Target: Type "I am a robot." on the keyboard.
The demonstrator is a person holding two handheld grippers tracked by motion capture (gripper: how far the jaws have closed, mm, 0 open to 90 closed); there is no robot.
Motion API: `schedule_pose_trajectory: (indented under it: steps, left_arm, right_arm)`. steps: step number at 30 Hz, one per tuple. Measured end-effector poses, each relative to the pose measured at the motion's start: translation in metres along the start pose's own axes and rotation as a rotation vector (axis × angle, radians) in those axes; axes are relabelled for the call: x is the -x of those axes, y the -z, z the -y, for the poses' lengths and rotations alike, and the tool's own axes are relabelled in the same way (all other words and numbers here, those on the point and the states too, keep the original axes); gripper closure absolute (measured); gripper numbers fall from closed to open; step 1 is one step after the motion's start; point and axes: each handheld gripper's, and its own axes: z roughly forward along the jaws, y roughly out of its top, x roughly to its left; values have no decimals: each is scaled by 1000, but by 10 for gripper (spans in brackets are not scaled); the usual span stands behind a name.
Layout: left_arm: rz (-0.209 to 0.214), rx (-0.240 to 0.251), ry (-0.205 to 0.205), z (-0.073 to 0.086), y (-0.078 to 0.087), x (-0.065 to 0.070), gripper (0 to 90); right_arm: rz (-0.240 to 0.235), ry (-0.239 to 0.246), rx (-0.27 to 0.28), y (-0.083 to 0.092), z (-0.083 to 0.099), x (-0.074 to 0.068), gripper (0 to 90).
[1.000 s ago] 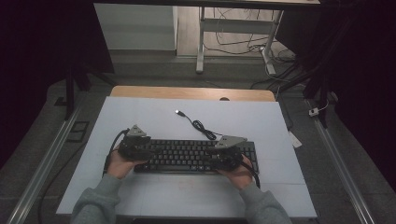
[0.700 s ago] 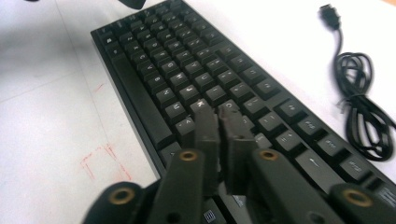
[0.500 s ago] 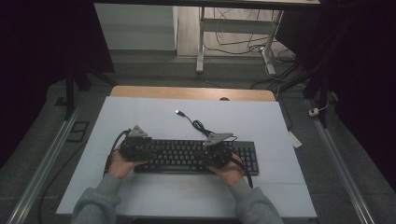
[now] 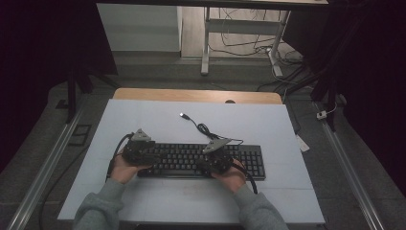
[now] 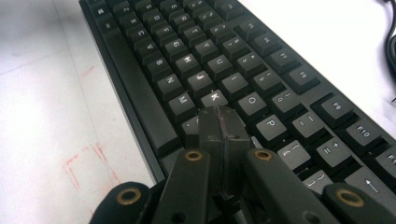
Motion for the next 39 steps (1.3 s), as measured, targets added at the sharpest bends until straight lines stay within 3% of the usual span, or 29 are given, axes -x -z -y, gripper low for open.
schedule_pose_trajectory:
  steps: [21,25,35,39]
  left_arm:
    - [-4,-15,-14,1,-2,0,329]
    - [-5,-8,-11,1,-1,-1,330]
    - [-8,-11,-13,1,-1,-1,329]
    - [-10,-11,-13,1,-1,-1,329]
  right_arm:
    - [20,25,-26,-7,5,-3,900]
    - [39,36,10,-3,3,-3,900]
    - [57,-5,82,14,3,8,898]
    - [93,-16,102,18,4,11,694]
